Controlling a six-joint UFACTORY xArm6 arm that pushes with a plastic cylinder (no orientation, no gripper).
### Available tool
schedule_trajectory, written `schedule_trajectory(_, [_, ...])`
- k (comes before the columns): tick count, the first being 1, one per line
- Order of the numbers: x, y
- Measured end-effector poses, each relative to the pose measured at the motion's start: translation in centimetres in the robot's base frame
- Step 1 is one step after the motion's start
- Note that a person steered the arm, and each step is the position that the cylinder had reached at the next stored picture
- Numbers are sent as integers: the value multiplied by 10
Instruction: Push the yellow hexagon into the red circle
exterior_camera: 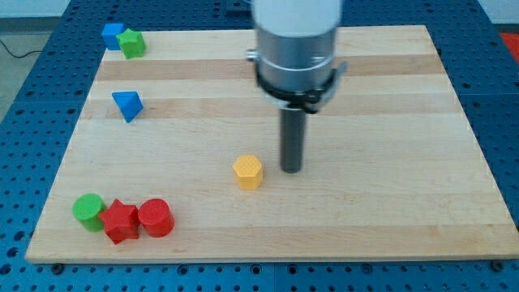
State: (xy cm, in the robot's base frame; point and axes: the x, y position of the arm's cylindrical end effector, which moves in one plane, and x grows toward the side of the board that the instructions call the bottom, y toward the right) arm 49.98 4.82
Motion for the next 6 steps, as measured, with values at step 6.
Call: schedule_trajectory(6, [-20, -164])
